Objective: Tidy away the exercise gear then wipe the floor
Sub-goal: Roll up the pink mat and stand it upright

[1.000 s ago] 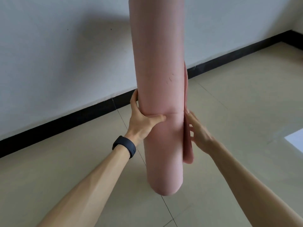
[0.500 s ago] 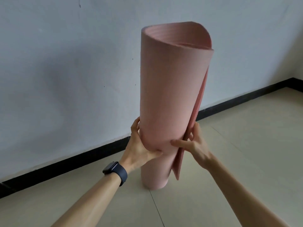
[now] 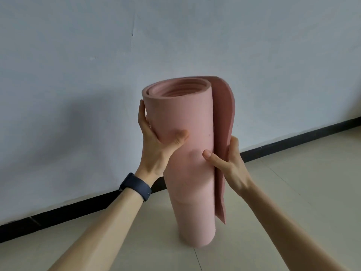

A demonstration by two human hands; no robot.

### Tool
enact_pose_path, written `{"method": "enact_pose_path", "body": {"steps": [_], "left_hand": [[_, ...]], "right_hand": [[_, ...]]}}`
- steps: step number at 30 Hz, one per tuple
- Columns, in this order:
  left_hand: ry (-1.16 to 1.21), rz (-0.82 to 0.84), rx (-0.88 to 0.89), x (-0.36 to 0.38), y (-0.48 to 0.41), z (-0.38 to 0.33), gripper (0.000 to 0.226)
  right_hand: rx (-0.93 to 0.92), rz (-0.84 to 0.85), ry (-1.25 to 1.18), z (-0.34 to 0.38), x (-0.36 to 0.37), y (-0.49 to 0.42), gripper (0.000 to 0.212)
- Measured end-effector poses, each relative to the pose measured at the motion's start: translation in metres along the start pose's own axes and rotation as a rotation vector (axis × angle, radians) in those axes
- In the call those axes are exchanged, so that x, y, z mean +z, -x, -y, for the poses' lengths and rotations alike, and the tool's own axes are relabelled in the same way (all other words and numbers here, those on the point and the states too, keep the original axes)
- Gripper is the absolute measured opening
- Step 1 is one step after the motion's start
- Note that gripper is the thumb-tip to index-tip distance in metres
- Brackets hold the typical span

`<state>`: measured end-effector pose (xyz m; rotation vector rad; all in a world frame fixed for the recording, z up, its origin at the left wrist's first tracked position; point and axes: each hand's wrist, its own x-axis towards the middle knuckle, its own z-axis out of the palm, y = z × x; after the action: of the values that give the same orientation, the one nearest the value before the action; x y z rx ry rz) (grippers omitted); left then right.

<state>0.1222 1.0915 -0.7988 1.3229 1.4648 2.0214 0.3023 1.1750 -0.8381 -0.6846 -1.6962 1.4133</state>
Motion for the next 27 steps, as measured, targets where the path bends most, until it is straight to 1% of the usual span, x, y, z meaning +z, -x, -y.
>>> {"method": "enact_pose_path", "body": {"steps": [2, 4, 7, 11, 14, 16, 18, 19, 21, 23, 24, 26, 27], "left_hand": [[-0.039, -0.022, 0.031, -0.006, -0.004, -0.006, 0.126], [-0.097, -0.004, 0.027, -0.010, -0.003, -0.007, 0.127], [-0.159, -0.001, 0.027, -0.013, -0.003, -0.011, 0.125], [-0.174, -0.033, 0.105, -0.007, -0.017, -0.034, 0.110], [-0.180, 0.012, 0.170, -0.004, -0.026, -0.047, 0.113], [-0.192, 0.038, 0.166, -0.005, -0.021, -0.050, 0.119], [-0.194, 0.043, 0.128, -0.006, -0.011, -0.055, 0.120], [-0.195, 0.036, 0.115, -0.007, -0.008, -0.059, 0.114], [-0.212, 0.001, 0.080, -0.009, -0.016, -0.068, 0.093], [-0.192, -0.075, -0.063, -0.012, -0.036, -0.072, 0.071], [-0.184, -0.099, -0.161, -0.015, -0.048, -0.071, 0.067], [-0.249, -0.072, -0.307, -0.019, -0.067, -0.067, 0.071], [-0.300, -0.025, -0.352, -0.020, -0.072, -0.064, 0.071]], "right_hand": [[0.014, 0.041, 0.035, -0.004, 0.007, 0.003, 0.090], [-0.001, 0.076, 0.073, -0.006, 0.013, 0.004, 0.090], [-0.031, 0.020, 0.058, 0.006, 0.023, 0.000, 0.087], [-0.114, -0.032, 0.093, 0.032, 0.025, -0.003, 0.082], [-0.179, -0.057, 0.087, 0.042, 0.018, -0.002, 0.085], [-0.189, -0.046, 0.087, 0.041, 0.018, 0.001, 0.088], [-0.187, -0.038, 0.043, 0.043, 0.022, 0.002, 0.088], [-0.184, -0.045, -0.004, 0.046, 0.024, 0.001, 0.085], [-0.153, -0.094, -0.055, 0.058, 0.030, -0.009, 0.081], [-0.076, -0.144, -0.056, 0.073, 0.035, -0.027, 0.080], [-0.035, -0.153, -0.037, 0.080, 0.039, -0.037, 0.081], [0.022, -0.155, 0.053, 0.089, 0.044, -0.055, 0.089], [0.047, -0.162, 0.091, 0.090, 0.047, -0.061, 0.087]]}}
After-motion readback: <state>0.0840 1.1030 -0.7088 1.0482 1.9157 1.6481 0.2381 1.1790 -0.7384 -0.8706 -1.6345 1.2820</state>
